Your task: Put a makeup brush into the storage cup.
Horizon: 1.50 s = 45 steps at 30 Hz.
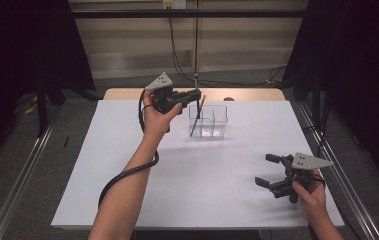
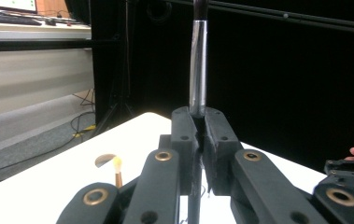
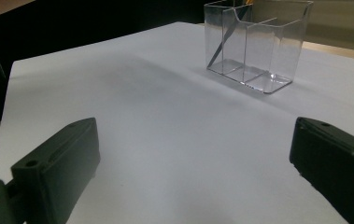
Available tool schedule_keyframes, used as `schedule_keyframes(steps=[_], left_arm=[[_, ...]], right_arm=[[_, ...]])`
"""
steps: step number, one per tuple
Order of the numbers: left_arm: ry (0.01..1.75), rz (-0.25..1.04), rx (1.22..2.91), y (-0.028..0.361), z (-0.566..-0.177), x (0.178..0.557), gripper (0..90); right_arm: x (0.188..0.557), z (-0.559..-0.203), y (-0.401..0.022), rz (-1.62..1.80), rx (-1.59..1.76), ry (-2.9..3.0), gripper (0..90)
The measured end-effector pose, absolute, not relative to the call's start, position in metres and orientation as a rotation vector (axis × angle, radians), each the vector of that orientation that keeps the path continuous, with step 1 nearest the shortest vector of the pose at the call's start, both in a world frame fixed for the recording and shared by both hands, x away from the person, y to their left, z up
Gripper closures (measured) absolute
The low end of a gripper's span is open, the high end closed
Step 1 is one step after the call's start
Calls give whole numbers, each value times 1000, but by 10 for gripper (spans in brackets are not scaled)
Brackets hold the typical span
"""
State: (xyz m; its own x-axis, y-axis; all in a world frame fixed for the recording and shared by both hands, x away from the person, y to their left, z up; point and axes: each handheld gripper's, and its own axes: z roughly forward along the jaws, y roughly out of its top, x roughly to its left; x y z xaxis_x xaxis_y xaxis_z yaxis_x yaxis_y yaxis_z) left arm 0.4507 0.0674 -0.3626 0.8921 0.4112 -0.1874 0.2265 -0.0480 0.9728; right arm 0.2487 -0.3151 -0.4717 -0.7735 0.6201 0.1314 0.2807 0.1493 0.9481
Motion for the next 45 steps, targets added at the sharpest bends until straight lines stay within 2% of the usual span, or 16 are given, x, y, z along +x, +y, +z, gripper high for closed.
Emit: schedule_keyframes(steps=[45], left_arm=[[589,249,1639,61,-376,471,838]], right_arm=[[249,-471,-315,1662,859,2144,13]])
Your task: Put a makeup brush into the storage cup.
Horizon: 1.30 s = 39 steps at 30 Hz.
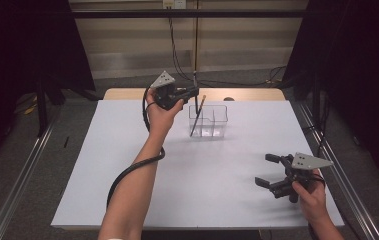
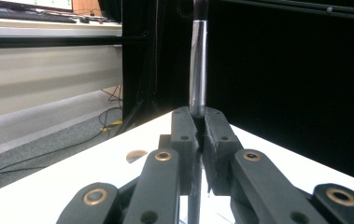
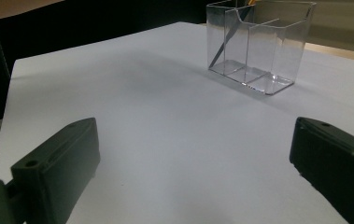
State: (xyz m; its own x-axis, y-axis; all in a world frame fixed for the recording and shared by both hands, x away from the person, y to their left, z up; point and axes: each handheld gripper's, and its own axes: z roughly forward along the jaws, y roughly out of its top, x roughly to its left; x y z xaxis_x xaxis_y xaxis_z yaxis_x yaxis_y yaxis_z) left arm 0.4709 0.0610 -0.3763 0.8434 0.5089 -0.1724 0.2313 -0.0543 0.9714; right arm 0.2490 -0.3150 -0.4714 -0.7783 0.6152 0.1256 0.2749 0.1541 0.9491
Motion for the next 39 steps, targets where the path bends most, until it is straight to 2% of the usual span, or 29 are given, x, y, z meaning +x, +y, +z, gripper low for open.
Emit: schedule_keyframes(steps=[39], left_arm=[[614,282,1661,59,-392,476,837]], right_arm=[[249,-471,-315,1664,854,2140,13]])
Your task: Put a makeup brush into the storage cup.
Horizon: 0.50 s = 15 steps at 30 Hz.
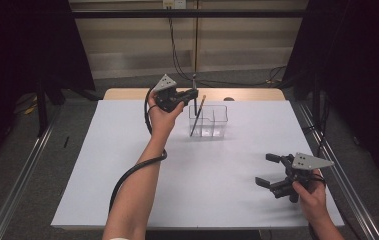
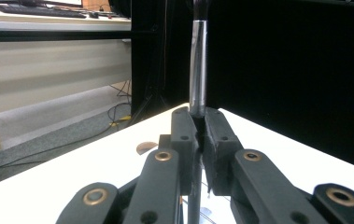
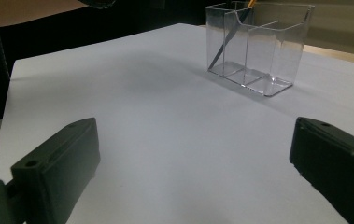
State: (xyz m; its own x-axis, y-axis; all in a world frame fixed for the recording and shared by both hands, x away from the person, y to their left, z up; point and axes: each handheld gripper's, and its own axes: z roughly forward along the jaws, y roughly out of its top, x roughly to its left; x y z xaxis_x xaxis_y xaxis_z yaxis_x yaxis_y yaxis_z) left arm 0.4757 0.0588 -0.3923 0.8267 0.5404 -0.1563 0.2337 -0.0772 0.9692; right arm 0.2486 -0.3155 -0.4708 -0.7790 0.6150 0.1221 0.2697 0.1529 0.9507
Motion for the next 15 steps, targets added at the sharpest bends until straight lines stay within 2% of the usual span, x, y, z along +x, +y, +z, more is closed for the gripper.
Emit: schedule_keyframes(steps=[15], left_arm=[[615,266,1678,59,-399,473,837]], right_arm=[[249,-471,-315,1668,850,2141,13]])
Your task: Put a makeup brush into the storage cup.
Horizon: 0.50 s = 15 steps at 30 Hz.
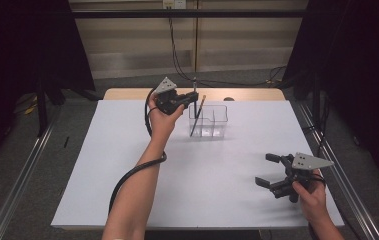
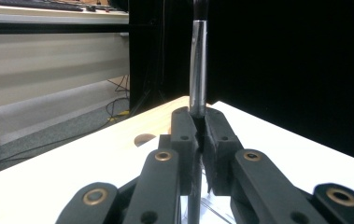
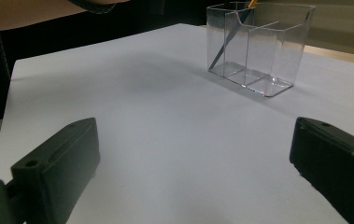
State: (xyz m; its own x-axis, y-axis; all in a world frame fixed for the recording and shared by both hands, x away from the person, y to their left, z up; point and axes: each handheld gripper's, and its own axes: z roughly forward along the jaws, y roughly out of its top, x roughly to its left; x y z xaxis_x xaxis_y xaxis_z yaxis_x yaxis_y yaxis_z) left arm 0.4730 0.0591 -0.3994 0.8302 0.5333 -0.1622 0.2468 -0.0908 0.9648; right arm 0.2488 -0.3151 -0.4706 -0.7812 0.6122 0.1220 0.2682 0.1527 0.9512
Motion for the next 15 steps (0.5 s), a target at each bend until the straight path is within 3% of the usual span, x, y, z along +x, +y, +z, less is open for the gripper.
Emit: schedule_keyframes(steps=[15], left_arm=[[618,248,1685,59,-406,471,837]], right_arm=[[249,-471,-315,1669,846,2147,13]])
